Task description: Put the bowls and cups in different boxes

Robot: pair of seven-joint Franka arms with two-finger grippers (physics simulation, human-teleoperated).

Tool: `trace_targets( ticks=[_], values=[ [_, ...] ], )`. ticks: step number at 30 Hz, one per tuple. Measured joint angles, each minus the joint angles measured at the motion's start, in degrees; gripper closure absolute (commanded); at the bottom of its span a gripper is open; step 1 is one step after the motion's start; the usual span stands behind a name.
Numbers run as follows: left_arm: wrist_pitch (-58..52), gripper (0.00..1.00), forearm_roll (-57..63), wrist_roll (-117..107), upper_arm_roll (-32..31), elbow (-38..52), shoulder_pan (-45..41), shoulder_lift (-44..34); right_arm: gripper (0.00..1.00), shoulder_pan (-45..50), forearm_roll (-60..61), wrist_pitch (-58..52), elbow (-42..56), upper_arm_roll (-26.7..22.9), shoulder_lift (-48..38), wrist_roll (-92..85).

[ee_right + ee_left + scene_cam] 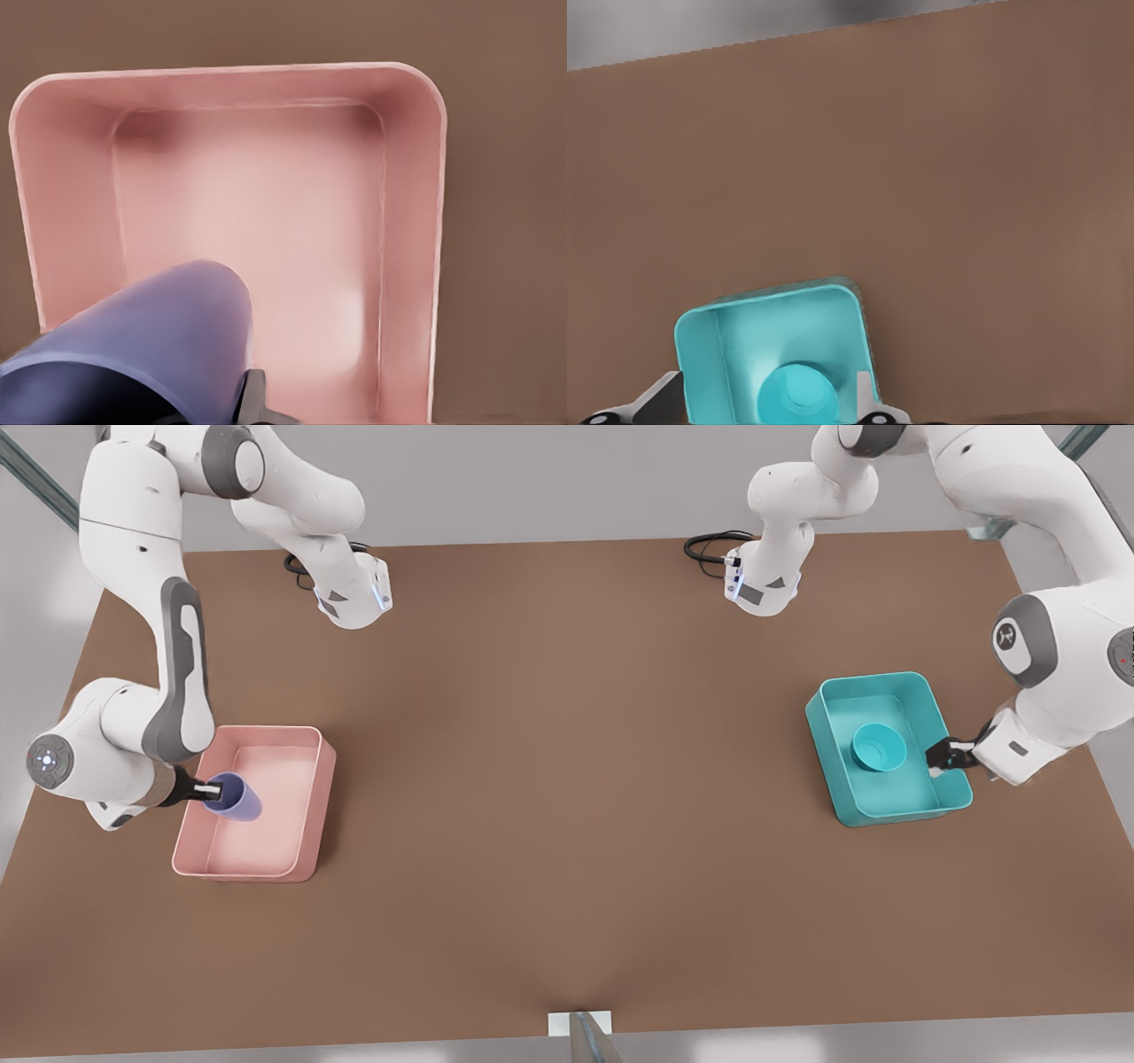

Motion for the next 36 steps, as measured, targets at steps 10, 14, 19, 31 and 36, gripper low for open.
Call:
trace_targets(
  ticks=[10,14,19,31,36],
  values=[
    [-16.7,0.0,0.5,-0.4,-5.7,4.6,0.7,-0.1,0.0,0.4,3.6,1.6,0.6,0.5,8.6,-9.8],
    [-18.7,0.0,0.6,-0.5,-5.7,4.4,0.5,0.2,0.0,0.7,2.3,2.2,0.5,0.5,8.4,-11.5],
    [-19.9,0.0,0.6,-0.6,-5.8,4.4,0.4,0.2,0.0,1.0,3.0,1.2,0.0,0.6,6.6,-13.7],
    [-21.1,0.0,0.5,-0.9,-5.9,4.4,0.2,1.1,0.0,5.3,-5.8,-23.8,18.5,11.1,-11.0,-9.7],
    [-21.7,0.0,0.6,-0.9,-5.9,4.5,0.2,1.1,0.0,4.1,-10.9,-31.4,17.8,15.3,-17.4,-2.6]
  ],
)
